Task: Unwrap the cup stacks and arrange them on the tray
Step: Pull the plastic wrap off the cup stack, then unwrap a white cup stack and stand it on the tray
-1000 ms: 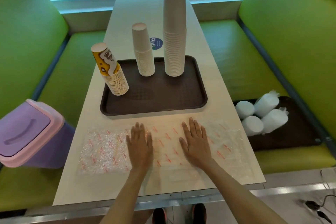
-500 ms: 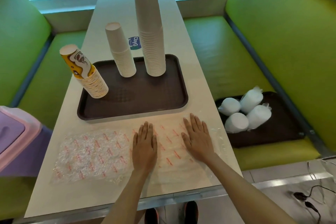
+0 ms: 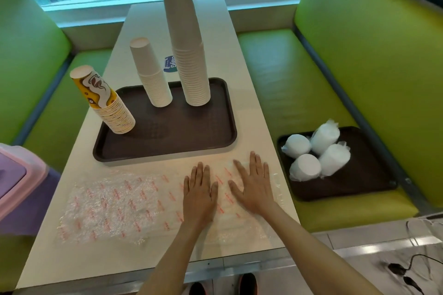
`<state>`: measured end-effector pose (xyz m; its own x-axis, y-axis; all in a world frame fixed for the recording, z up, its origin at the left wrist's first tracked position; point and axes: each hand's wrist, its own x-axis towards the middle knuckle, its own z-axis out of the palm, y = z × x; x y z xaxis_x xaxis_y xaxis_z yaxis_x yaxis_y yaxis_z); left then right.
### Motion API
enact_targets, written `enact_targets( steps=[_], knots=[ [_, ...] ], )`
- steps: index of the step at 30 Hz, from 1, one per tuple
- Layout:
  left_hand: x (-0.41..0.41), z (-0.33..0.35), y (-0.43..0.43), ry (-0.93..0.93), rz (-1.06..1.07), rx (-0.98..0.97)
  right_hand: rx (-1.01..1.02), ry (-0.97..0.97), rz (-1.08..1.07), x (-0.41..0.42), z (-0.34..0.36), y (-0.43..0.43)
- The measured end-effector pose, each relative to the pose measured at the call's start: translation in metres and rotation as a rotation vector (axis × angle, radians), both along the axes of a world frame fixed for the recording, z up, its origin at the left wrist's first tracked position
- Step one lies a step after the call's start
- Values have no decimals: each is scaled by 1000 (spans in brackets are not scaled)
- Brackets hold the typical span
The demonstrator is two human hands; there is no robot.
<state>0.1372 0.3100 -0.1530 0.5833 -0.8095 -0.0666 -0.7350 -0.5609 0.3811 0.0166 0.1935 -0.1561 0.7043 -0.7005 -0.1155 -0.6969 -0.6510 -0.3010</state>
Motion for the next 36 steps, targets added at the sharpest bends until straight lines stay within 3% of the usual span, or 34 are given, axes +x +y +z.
enact_targets(
  steps=[12,16,19,22,25,31,36],
  knots=[
    [6,10,-2,50,-73,206,19,134,-40,-4,17,-18],
    [14,32,-15,65,-73,280,-63,-175,-167,-12,36,-28],
    [11,51,-31,66,-57,158,70,-406,-351,-23,51,-41],
    [-10,70,-45,241,-113,-103,198,-569,-537,-40,65,-53],
    [-39,90,-72,360,-224,-231,273,-662,-712,-62,73,-72],
    [-103,103,-143,696,-212,-251,466,-716,-902,-112,57,-115],
    [-157,67,-211,1036,37,-150,685,-624,-993,-161,18,-151]
  ],
)
